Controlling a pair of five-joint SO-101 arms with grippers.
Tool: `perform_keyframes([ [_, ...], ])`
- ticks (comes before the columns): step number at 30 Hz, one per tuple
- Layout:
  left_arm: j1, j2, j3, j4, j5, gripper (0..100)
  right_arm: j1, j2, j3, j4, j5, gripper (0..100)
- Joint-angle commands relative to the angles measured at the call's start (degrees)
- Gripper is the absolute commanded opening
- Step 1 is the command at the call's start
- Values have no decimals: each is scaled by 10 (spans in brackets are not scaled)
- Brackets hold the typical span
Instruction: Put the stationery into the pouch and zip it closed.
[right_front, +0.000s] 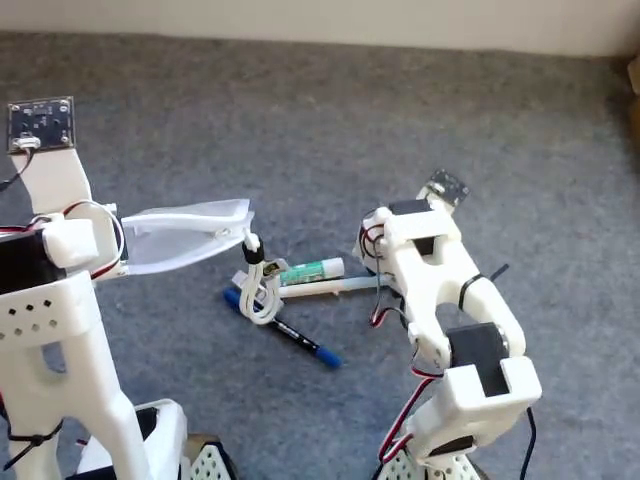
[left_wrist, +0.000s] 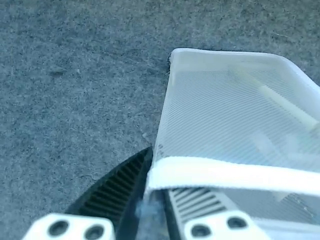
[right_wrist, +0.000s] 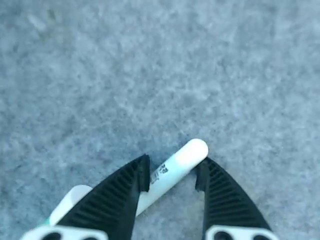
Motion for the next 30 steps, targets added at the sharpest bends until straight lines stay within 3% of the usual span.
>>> perform_keyframes([
  [1, -9, 1, -3, -1, 4, 6, 7, 11, -7, -9, -4, 87],
  [4, -9, 1, -3, -1, 4, 6, 15, 10, -7, -9, -3, 0],
  [12, -9, 1, -3, -1, 4, 6, 15, -23, -39, 63, -2, 11],
  [17, -8, 1, -3, -1, 4, 6, 14, -105, -54, 115, 46, 5],
  [25, -8, 1, -3, -1, 4, 6, 9, -242, -51, 118, 55, 5],
  [30, -8, 1, -3, -1, 4, 6, -23, -336, -49, 131, 130, 5],
])
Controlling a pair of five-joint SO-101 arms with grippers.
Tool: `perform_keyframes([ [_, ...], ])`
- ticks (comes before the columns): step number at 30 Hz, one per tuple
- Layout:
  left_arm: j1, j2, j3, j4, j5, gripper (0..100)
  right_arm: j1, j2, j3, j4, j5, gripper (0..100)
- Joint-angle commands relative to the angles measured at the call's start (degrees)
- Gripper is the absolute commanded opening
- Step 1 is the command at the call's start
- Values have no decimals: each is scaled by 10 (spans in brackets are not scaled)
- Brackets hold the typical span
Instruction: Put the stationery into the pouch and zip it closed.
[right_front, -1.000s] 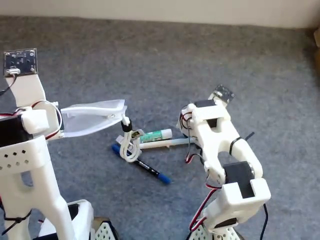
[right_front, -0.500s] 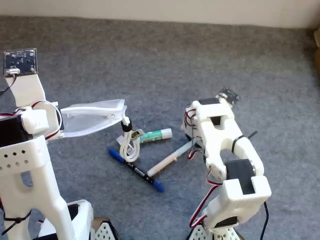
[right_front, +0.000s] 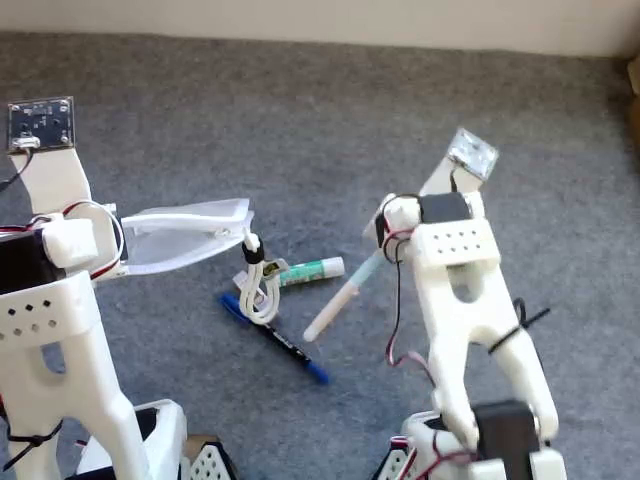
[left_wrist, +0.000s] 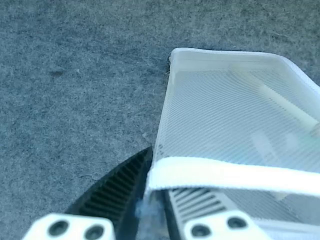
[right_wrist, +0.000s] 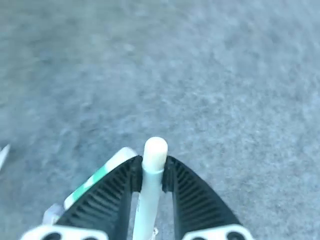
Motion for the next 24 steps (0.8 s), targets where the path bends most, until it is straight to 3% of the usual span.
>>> perform_keyframes([
  [1, -7, 0, -2, -1, 4, 6, -27, -89, -29, 21, 41, 5],
  [6, -7, 0, -2, -1, 4, 6, -54, -171, -32, 37, 49, 5],
  [24, -7, 0, -2, -1, 4, 6, -177, -392, -34, 31, 286, 4],
])
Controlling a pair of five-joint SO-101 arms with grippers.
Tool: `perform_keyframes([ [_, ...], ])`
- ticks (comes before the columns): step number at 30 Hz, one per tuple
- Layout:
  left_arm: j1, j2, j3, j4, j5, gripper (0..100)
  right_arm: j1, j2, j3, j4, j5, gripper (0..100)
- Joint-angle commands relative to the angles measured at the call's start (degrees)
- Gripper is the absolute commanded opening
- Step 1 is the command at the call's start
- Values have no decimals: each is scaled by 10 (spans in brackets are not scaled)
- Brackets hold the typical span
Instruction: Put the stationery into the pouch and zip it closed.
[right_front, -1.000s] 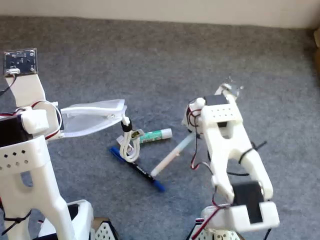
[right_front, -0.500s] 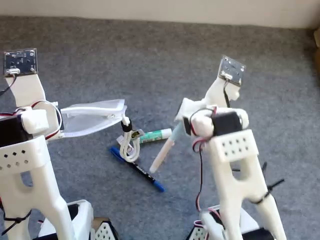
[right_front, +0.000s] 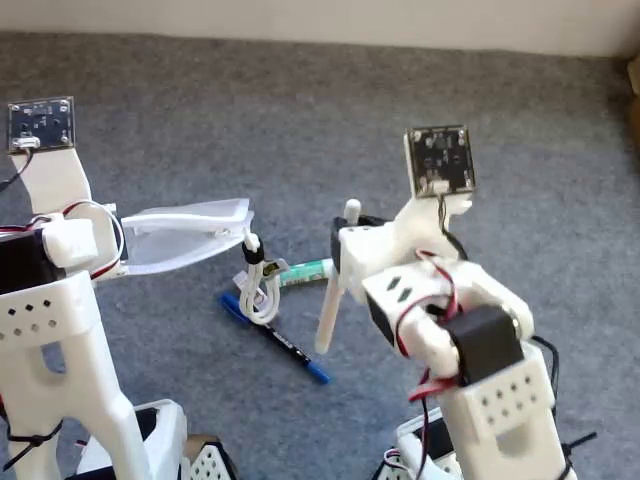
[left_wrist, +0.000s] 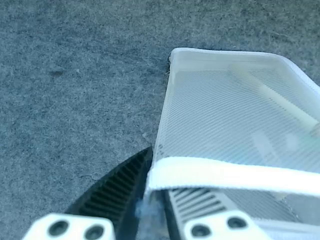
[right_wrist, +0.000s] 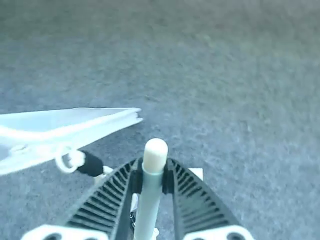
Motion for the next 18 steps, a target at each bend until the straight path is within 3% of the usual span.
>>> perform_keyframes([
  [1, -7, 0, -2, -1, 4, 6, -43, -44, -34, -8, 43, 4],
  [6, -7, 0, -2, -1, 5, 6, -116, -76, -30, -51, 90, 4],
  [18, -7, 0, -2, 0, 5, 6, -221, -77, -33, -181, 113, 4],
])
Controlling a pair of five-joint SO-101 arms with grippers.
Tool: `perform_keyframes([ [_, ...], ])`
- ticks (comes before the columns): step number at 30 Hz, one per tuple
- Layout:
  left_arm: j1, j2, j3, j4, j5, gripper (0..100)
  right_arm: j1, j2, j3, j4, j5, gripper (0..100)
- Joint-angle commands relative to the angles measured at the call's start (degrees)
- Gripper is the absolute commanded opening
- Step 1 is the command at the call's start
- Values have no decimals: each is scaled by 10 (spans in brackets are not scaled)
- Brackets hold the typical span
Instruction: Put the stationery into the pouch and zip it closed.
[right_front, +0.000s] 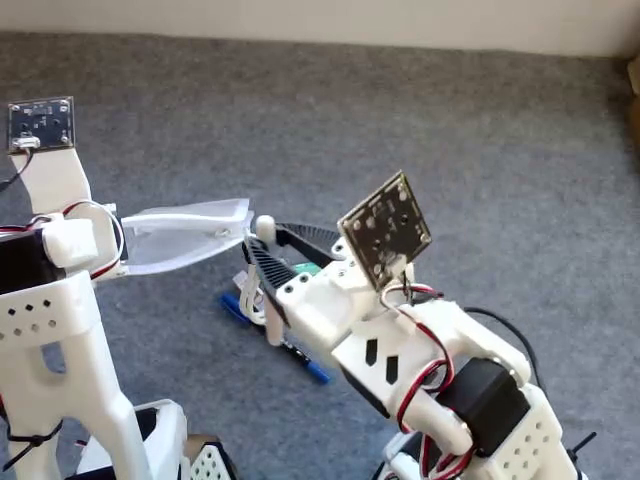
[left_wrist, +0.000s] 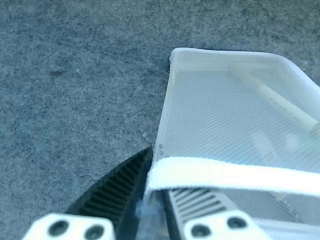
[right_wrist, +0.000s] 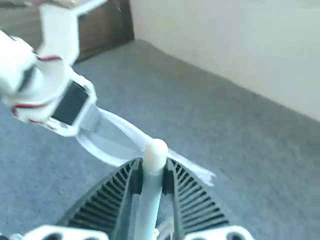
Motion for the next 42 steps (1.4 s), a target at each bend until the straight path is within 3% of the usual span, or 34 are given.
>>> perform_keyframes([
  [1, -7, 0, -2, 0, 5, 6, -30, -8, -33, -62, 9, 4],
  [11, -7, 0, -2, 0, 5, 6, -59, -7, -27, -251, 9, 4],
  [26, -7, 0, -2, 0, 5, 6, -29, 93, -25, -393, 9, 4],
  [30, -7, 0, -2, 0, 5, 6, -29, 96, 36, -444, 19, 4],
  [36, -7, 0, -2, 0, 5, 6, -30, 96, 213, -647, 149, 4],
  [42, -7, 0, -2, 0, 5, 6, -30, 96, 304, -668, 150, 4],
])
